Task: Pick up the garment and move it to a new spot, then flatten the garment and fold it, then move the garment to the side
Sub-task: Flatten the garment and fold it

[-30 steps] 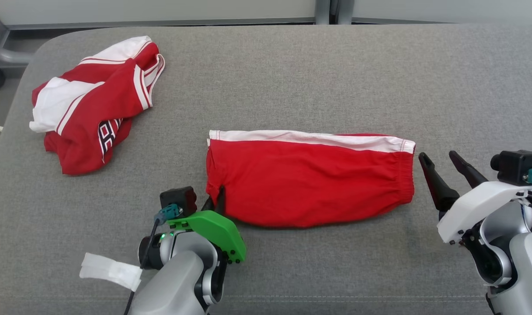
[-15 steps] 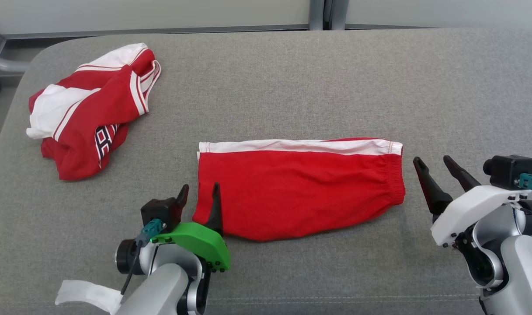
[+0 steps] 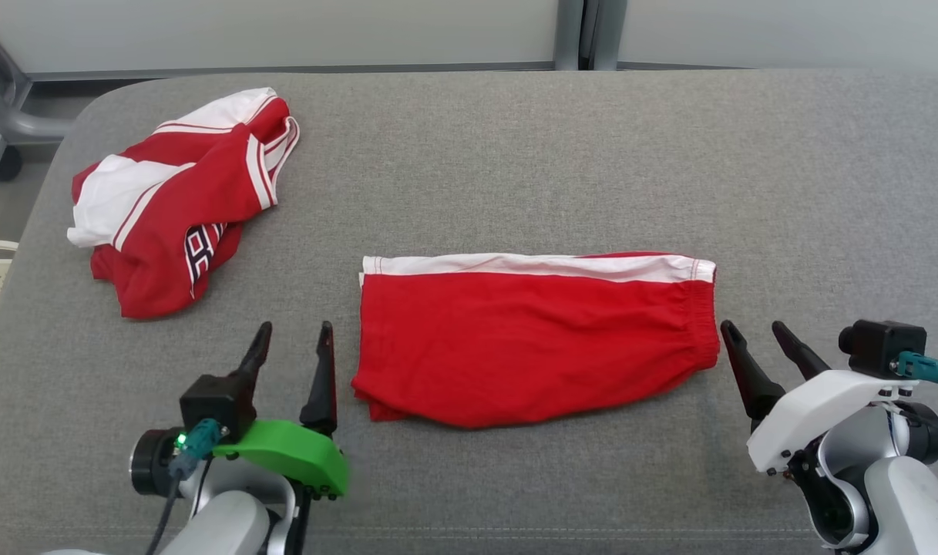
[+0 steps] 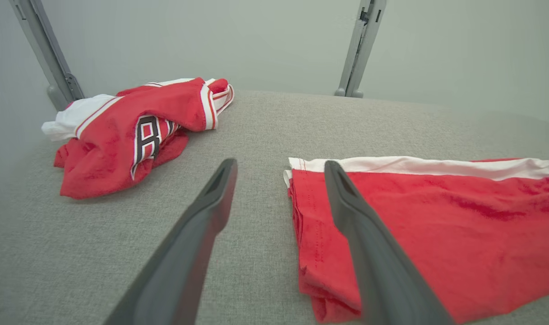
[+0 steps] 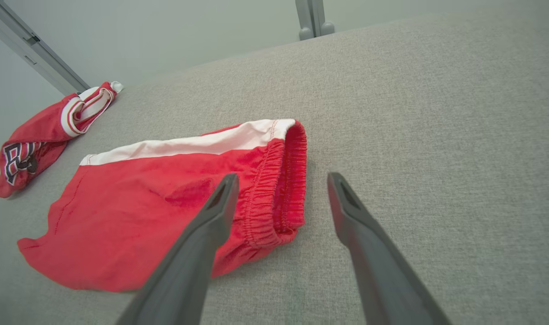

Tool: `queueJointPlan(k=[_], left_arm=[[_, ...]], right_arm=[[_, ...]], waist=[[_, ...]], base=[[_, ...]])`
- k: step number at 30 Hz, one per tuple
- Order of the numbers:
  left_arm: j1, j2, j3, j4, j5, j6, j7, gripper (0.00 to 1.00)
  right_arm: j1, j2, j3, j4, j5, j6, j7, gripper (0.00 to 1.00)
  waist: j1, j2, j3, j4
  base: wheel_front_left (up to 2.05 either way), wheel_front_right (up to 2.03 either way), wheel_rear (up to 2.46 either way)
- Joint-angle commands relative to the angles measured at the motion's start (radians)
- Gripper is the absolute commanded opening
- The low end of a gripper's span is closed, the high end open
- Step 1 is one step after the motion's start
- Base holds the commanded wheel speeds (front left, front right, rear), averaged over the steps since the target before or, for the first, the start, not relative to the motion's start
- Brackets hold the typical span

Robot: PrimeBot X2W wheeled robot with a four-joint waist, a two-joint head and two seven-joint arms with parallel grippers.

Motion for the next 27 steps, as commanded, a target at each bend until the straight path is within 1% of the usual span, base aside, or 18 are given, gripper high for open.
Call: queueJointPlan(k=[1,3,6,10,16,23,27], left_arm=[[0.015,0.012,0.017,-0.011,-0.008,-0.004,-0.008,1.0],[0.022,0.026,0.039,-0.029,-0.017,-0.011,-0.006,1.0],[0.038,0.035,0.073,-0.05,-0.023,-0.008,-0.007,1.0],[0.058,0.031,0.105,-0.066,-0.017,-0.002,-0.007,1.0],[0.078,0.015,0.12,-0.075,-0.005,-0.004,-0.007,1.0],[0.077,-0.001,0.128,-0.075,0.01,-0.013,-0.007,1.0],[0.073,-0.01,0.135,-0.074,0.018,-0.019,-0.007,1.0]], right_arm=[[0.013,0.005,-0.003,0.008,-0.006,0.0,-0.009,1.0],[0.012,0.01,-0.007,0.025,-0.01,0.0,-0.01,1.0],[0.0,0.018,-0.015,0.062,-0.005,0.0,-0.016,1.0],[-0.025,0.031,-0.038,0.124,0.002,0.0,-0.037,1.0],[-0.069,0.047,-0.07,0.231,0.035,0.0,-0.057,1.0],[-0.129,0.056,-0.103,0.37,0.098,0.0,-0.077,1.0],[-0.176,0.065,-0.126,0.444,0.171,0.0,-0.068,1.0]], waist=[[0.0,0.0,-0.003,0.006],[0.0,0.0,-0.005,0.012],[0.0,0.0,-0.009,0.024],[0.0,0.0,-0.012,0.044],[0.0,0.0,-0.012,0.081],[0.0,0.0,0.006,0.123],[0.0,0.0,0.017,0.142]], base=[[0.0,0.0,0.0],[0.0,0.0,0.0],[0.0,0.0,0.0],[0.0,0.0,0.0],[0.0,0.0,0.0],[0.0,0.0,0.0],[0.0,0.0,0.0]])
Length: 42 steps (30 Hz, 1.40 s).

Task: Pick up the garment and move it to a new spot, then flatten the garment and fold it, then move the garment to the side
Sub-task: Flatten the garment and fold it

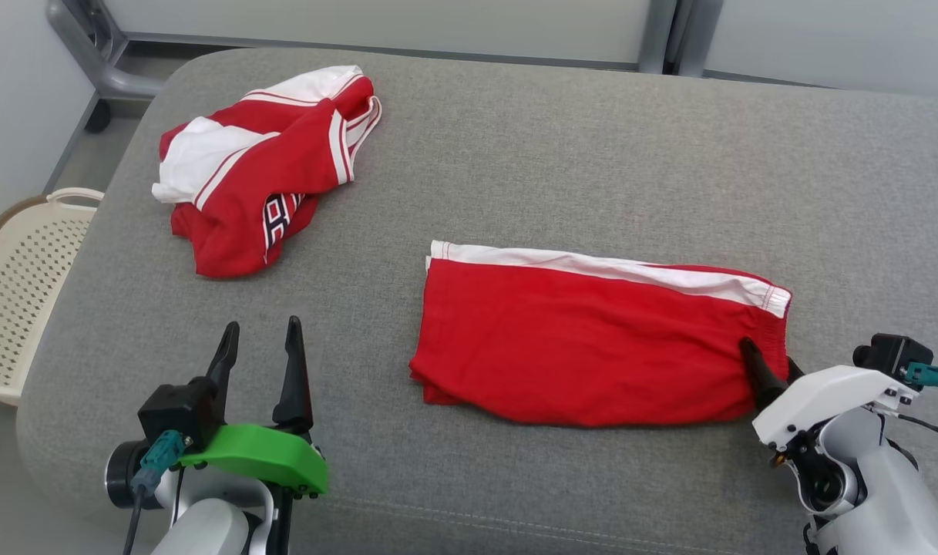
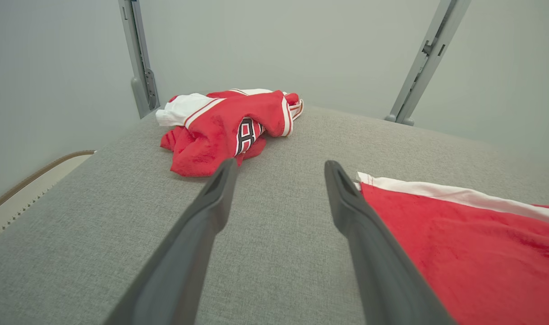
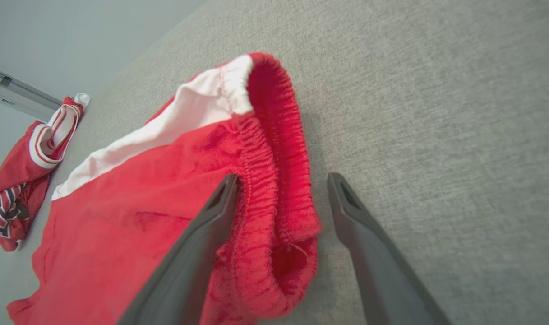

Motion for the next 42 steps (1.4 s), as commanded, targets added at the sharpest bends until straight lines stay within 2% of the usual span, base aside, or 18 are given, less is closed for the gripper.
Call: queueJointPlan(k=[1,6,7,8,9,12,15,21,26,35,38,42], left_arm=[[0.002,-0.005,0.005,0.0,0.011,-0.006,-0.004,1.0],[-0.001,-0.012,0.014,0.002,0.018,-0.011,-0.004,1.0],[0.0,-0.013,0.016,0.003,0.02,-0.013,-0.004,1.0],[0.001,-0.014,0.019,0.003,0.021,-0.014,-0.004,1.0],[0.003,-0.016,0.02,0.003,0.023,-0.015,-0.004,1.0],[0.008,-0.022,0.025,0.007,0.027,-0.019,-0.004,1.0],[0.011,-0.028,0.033,0.009,0.03,-0.02,-0.004,1.0],[0.021,-0.035,0.047,0.009,0.043,-0.023,-0.004,1.0],[0.025,-0.038,0.048,0.007,0.051,-0.028,-0.004,1.0],[0.026,-0.042,0.03,0.007,0.054,-0.037,-0.002,1.0],[0.03,-0.044,0.022,0.012,0.049,-0.041,0.001,1.0],[0.032,-0.046,0.017,0.014,0.045,-0.047,0.0,1.0]], right_arm=[[-0.024,-0.004,-0.006,0.027,0.02,0.0,0.015,1.0],[-0.064,-0.021,-0.002,0.087,0.073,0.0,0.071,1.0],[-0.071,-0.025,0.002,0.095,0.087,0.0,0.082,0.89],[-0.075,-0.027,0.003,0.102,0.102,0.0,0.092,0.73],[-0.082,-0.03,0.005,0.11,0.115,0.0,0.099,0.51],[-0.092,-0.047,0.023,0.124,0.136,0.0,0.111,0.28],[-0.104,-0.051,0.042,0.121,0.17,0.0,0.115,0.0],[-0.108,-0.102,0.066,0.085,0.238,0.0,0.127,0.0],[-0.105,-0.17,0.077,0.05,0.266,0.0,0.148,0.0],[-0.098,-0.294,0.023,0.016,0.228,0.0,0.2,0.0],[-0.11,-0.303,0.003,0.002,0.188,0.0,0.233,0.0],[-0.121,-0.272,-0.001,-0.02,0.143,0.0,0.271,0.0]], waist=[[0.0,0.0,0.011,0.014],[0.0,0.0,0.015,0.029],[0.0,0.0,0.016,0.031],[0.0,0.0,0.017,0.033],[0.0,0.0,0.017,0.034],[0.0,0.0,0.017,0.036],[0.0,0.0,0.017,0.036],[0.0,0.0,0.015,0.014],[0.0,0.0,0.008,-0.018],[0.0,0.0,-0.009,-0.076],[0.0,0.0,-0.017,-0.094],[0.0,0.0,-0.025,-0.105]], base=[[0.0,0.0,0.0],[0.0,0.0,0.0],[0.0,0.0,0.0],[0.0,0.0,0.0],[0.0,0.0,0.0],[0.0,0.0,0.0],[0.0,0.0,0.0],[0.0,0.0,0.0],[0.0,0.0,0.0],[0.0,0.0,0.0],[0.0,0.0,0.0],[0.0,0.0,0.0]])
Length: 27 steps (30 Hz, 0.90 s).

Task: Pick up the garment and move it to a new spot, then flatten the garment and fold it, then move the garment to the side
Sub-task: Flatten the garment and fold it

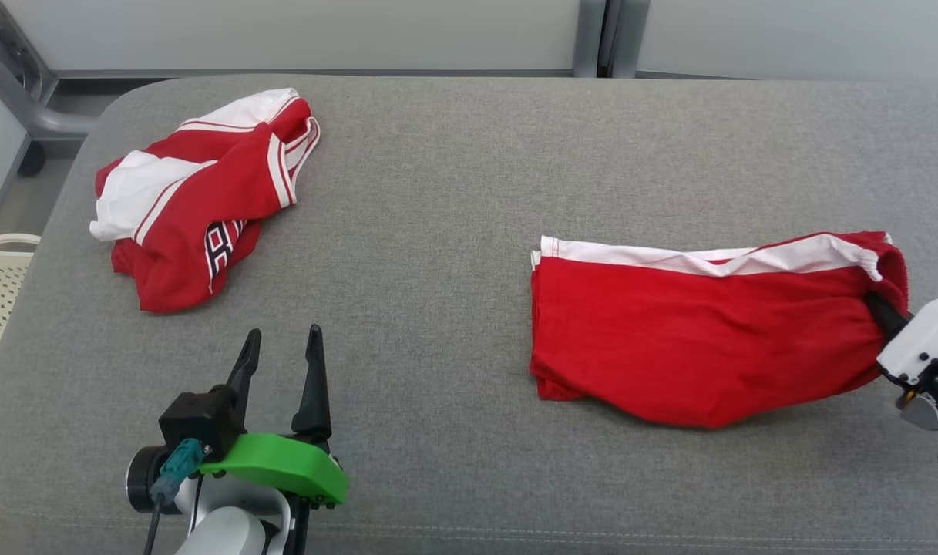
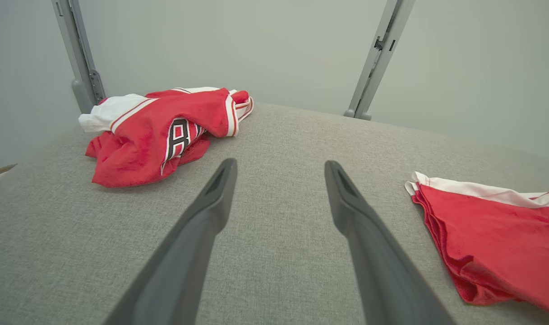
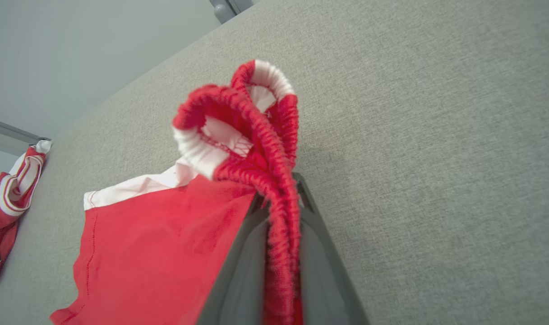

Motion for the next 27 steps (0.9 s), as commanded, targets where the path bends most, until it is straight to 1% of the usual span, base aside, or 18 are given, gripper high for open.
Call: queueJointPlan(k=[1,8,13,17,22,27], left_arm=[[0.01,0.001,-0.003,0.004,-0.001,-0.007,-0.004,1.0],[0.013,-0.005,-0.011,0.005,-0.003,-0.008,-0.004,1.0],[0.015,-0.009,-0.014,0.006,-0.009,-0.009,-0.004,1.0],[0.012,-0.015,-0.014,0.004,-0.013,-0.013,-0.005,1.0],[0.0,-0.028,-0.016,0.006,-0.017,-0.021,-0.006,1.0],[-0.017,-0.052,-0.019,0.014,-0.016,-0.033,-0.007,1.0]], right_arm=[[-0.015,0.019,0.002,-0.017,-0.028,0.0,0.017,0.0],[-0.023,0.087,0.034,-0.085,-0.101,0.0,0.075,0.0],[-0.034,0.156,0.062,-0.15,-0.156,0.0,0.128,0.0],[-0.052,0.21,0.087,-0.177,-0.215,0.0,0.171,0.0],[-0.079,0.266,0.111,-0.166,-0.273,0.0,0.205,0.0],[-0.118,0.302,0.117,-0.113,-0.333,0.0,0.211,0.0]], waist=[[0.0,-0.0001,-0.009,-0.008],[0.0,-0.0001,-0.024,-0.013],[0.0,-0.0001,-0.032,-0.012],[0.0,-0.0001,-0.036,-0.006],[0.0,-0.0001,-0.037,0.016],[0.0,-0.0001,-0.03,0.047]], base=[[0.0,0.0,0.0],[0.0,0.0,0.0],[0.0,0.0,0.0],[0.0,0.0,0.0],[0.0,0.0,0.0],[0.0,0.0,0.0]])
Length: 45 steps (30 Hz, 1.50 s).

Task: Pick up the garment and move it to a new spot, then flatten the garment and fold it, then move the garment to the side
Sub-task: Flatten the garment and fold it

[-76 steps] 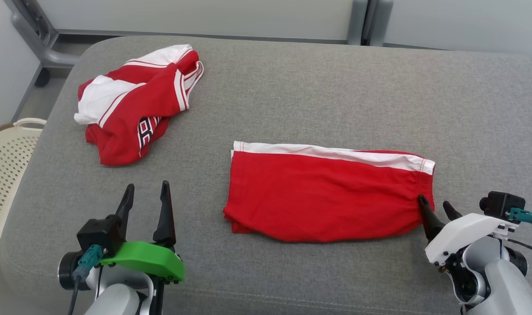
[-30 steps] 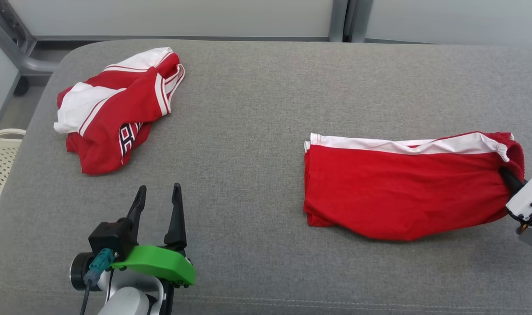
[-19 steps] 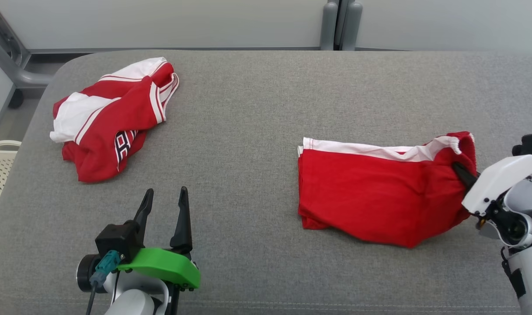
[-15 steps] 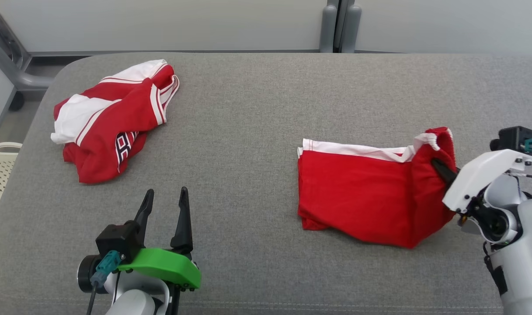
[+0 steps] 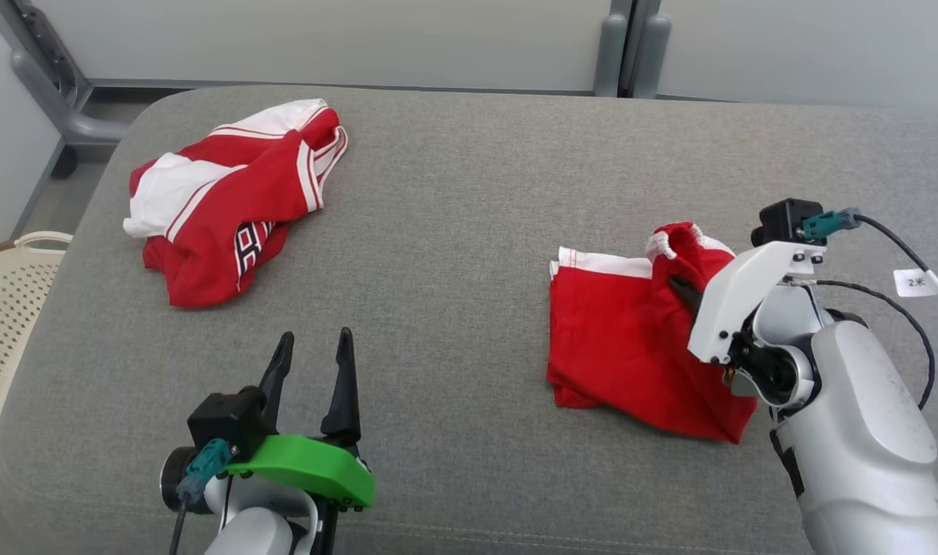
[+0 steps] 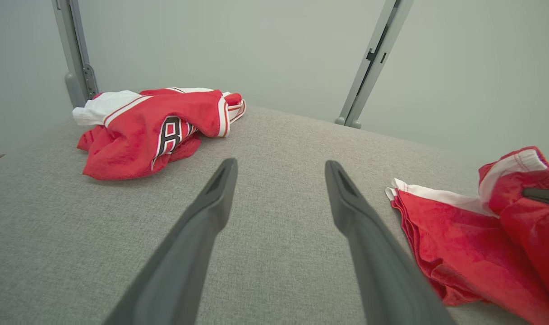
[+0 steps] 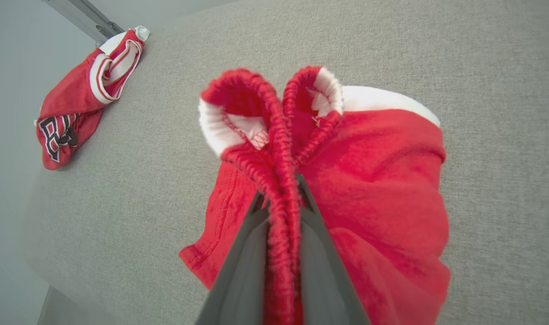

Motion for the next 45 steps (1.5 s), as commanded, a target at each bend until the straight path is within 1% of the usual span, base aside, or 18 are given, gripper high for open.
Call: queueJointPlan(k=[1,9,14,15,17,18,19,20,23,26,29,33,36,40,45], left_arm=[[-0.019,-0.009,0.0,0.004,-0.004,-0.006,-0.007,1.0],[-0.046,-0.046,0.004,0.031,0.012,-0.033,-0.006,1.0],[-0.048,-0.064,0.017,0.041,0.025,-0.047,-0.007,1.0],[-0.048,-0.067,0.019,0.044,0.028,-0.049,-0.007,1.0],[-0.048,-0.071,0.023,0.049,0.034,-0.055,-0.007,1.0],[-0.048,-0.072,0.025,0.051,0.037,-0.057,-0.007,1.0],[-0.047,-0.074,0.028,0.053,0.04,-0.058,-0.007,1.0],[-0.046,-0.074,0.03,0.055,0.044,-0.059,-0.007,1.0],[-0.044,-0.076,0.035,0.058,0.049,-0.06,-0.007,1.0],[-0.034,-0.074,0.046,0.058,0.053,-0.061,-0.007,1.0],[-0.022,-0.069,0.053,0.055,0.056,-0.06,-0.007,1.0],[-0.013,-0.063,0.059,0.052,0.059,-0.056,-0.007,1.0],[-0.004,-0.06,0.062,0.047,0.062,-0.054,-0.007,1.0],[-0.002,-0.055,0.055,0.035,0.066,-0.051,-0.006,1.0],[-0.005,-0.051,0.044,0.023,0.075,-0.049,0.0,1.0]], right_arm=[[-0.02,0.005,-0.001,0.017,-0.02,0.0,-0.004,0.0],[-0.098,0.028,-0.016,0.159,-0.122,0.0,-0.02,0.0],[-0.136,0.034,0.002,0.237,-0.162,0.0,-0.023,0.0],[-0.143,0.034,0.008,0.251,-0.173,0.0,-0.027,0.08],[-0.154,0.035,0.016,0.28,-0.189,0.0,-0.029,0.44],[-0.158,0.035,0.02,0.293,-0.189,0.0,-0.03,0.67],[-0.162,0.035,0.025,0.305,-0.187,0.0,-0.032,0.95],[-0.167,0.035,0.036,0.315,-0.186,0.0,-0.034,1.0],[-0.175,0.036,0.057,0.323,-0.172,0.0,-0.039,1.0],[-0.181,0.035,0.111,0.316,-0.137,0.0,-0.044,1.0],[-0.189,0.035,0.167,0.277,-0.082,0.0,-0.042,1.0],[-0.188,0.035,0.205,0.213,-0.029,0.0,-0.035,1.0],[-0.182,0.033,0.196,0.158,-0.023,0.0,-0.043,1.0],[-0.161,-0.001,0.16,0.085,-0.034,0.0,-0.083,1.0],[-0.106,-0.072,0.092,0.024,-0.041,0.0,-0.145,1.0]], waist=[[0.0,0.0,0.006,0.02],[0.0,0.0,0.024,0.078],[0.0,0.0,0.027,0.096],[0.0,0.0,0.027,0.098],[0.0,0.0,0.026,0.1],[0.0,0.0,0.025,0.101],[0.0,0.0,0.024,0.102],[0.0,0.0,0.022,0.102],[0.0,0.0,0.019,0.099],[0.0,0.0,0.012,0.088],[0.0,0.0,0.005,0.07],[0.0,0.0,-0.006,0.042],[0.0,0.0,-0.011,0.024],[0.0,0.0,-0.013,0.006],[0.0,0.0,-0.007,-0.007]], base=[[0.0,0.0,0.0],[0.0,0.0,0.0],[0.0,0.0,0.0],[0.0,0.0,0.0],[0.0,0.0,0.0],[0.0,0.0,0.0],[0.0,0.0,0.0],[0.0,0.0,0.0],[0.0,0.0,0.0],[0.0,0.0,0.0],[0.0,0.0,0.0],[0.0,0.0,0.0],[0.0,0.0,0.0],[0.0,0.0,0.0],[0.0,0.0,0.0]])
